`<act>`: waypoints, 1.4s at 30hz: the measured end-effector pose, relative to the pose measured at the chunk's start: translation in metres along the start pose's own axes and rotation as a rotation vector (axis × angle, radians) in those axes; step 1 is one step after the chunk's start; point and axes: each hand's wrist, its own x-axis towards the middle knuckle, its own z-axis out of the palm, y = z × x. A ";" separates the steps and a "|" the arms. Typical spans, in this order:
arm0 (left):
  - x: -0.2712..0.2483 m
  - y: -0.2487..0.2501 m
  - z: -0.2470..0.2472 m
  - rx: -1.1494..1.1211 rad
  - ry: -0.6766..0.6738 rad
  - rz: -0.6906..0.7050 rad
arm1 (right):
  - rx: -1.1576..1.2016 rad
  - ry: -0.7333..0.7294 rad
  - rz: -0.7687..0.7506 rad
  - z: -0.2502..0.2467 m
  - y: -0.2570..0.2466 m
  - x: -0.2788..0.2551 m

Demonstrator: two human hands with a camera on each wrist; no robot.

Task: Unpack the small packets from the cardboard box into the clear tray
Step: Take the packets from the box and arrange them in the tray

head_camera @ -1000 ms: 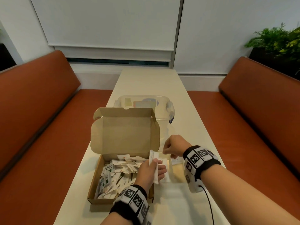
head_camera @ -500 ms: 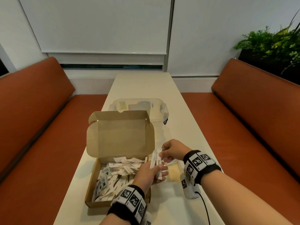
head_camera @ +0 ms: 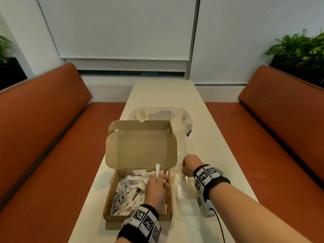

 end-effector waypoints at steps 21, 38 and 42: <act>0.010 -0.009 -0.001 0.014 -0.062 0.027 | -0.159 -0.257 0.073 0.025 -0.004 0.016; 0.005 -0.003 0.004 0.036 -0.066 0.025 | -0.063 -0.062 0.019 0.028 -0.011 -0.003; 0.006 -0.001 0.006 0.037 -0.059 0.030 | -0.088 -0.090 0.036 0.026 -0.009 -0.009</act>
